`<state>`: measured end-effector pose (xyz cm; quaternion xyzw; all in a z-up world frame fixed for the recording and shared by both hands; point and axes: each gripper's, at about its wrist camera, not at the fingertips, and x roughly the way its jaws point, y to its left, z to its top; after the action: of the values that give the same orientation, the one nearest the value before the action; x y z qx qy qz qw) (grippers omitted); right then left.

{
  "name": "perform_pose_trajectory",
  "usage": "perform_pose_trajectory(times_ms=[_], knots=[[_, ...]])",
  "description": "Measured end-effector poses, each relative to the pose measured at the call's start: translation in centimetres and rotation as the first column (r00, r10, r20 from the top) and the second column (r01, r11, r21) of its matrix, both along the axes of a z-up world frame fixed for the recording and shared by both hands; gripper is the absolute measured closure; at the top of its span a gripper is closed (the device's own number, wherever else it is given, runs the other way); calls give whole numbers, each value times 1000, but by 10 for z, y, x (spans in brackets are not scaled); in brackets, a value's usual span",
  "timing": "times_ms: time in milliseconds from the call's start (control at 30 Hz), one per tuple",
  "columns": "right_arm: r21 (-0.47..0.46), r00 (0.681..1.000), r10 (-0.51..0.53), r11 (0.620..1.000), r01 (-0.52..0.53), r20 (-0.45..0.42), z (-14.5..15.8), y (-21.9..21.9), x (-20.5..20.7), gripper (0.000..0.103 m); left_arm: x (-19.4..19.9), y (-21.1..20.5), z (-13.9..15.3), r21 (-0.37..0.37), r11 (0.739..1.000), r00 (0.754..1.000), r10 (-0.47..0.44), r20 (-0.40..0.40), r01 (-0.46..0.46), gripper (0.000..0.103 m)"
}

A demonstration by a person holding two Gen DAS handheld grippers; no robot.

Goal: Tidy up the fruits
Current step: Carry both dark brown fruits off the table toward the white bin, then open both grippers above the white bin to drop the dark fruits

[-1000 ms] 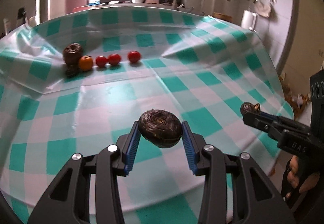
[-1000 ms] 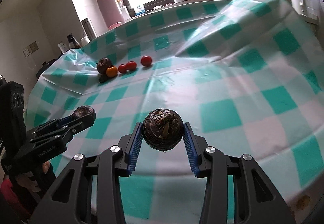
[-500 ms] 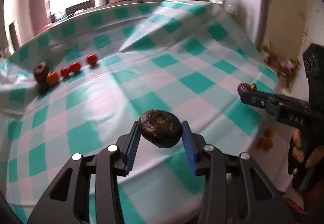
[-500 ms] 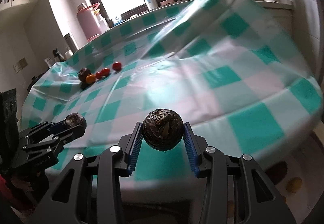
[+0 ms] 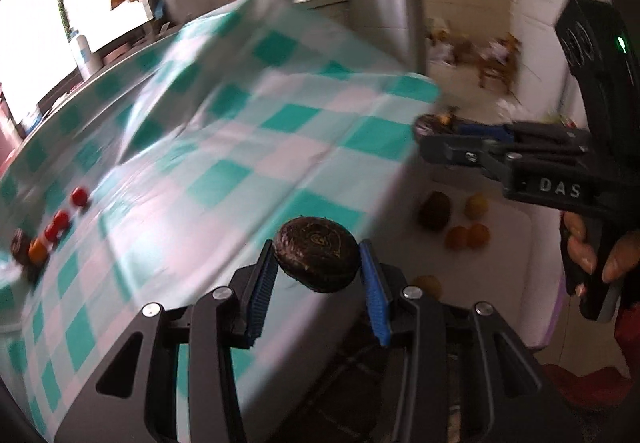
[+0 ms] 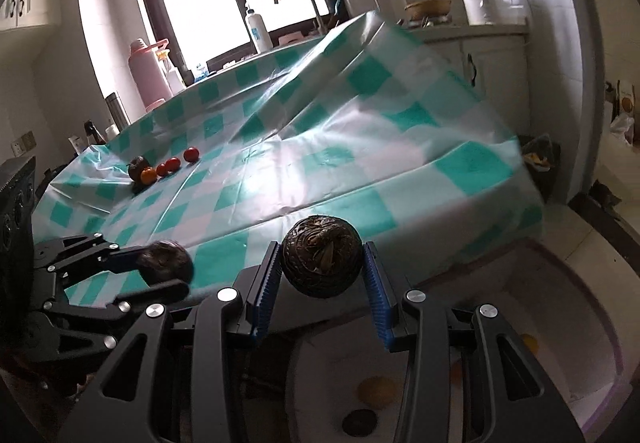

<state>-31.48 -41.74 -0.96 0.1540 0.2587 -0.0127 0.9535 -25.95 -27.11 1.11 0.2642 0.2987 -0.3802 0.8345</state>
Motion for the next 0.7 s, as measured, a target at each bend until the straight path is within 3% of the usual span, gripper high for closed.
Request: perform_pose_trajectory(times_ms=[167,333,433,567,700], knots=[[-6,995,-74,997,74,-61,-15,-25,-15,62,-27,-34,-14,76,987,988,-146,45,142,62],[-60,957,-187,982,178,-221,-49,-49,-15,62,-33,-64,-43,144,959,969,-245,-29,246,61],[-105,904,-240,971,216,-354,-78,-58,-6,62,-30,-84,-71,218,932,958,-278,-75,288,62],[-186,802,-262,964,190,-537,-122,-62,8,62,-19,-113,-114,308,895,945,-282,-167,321,61],[-159,737,-210,977,139,-643,-152,-61,11,62,7,-128,-151,346,894,931,-172,-321,284,62]])
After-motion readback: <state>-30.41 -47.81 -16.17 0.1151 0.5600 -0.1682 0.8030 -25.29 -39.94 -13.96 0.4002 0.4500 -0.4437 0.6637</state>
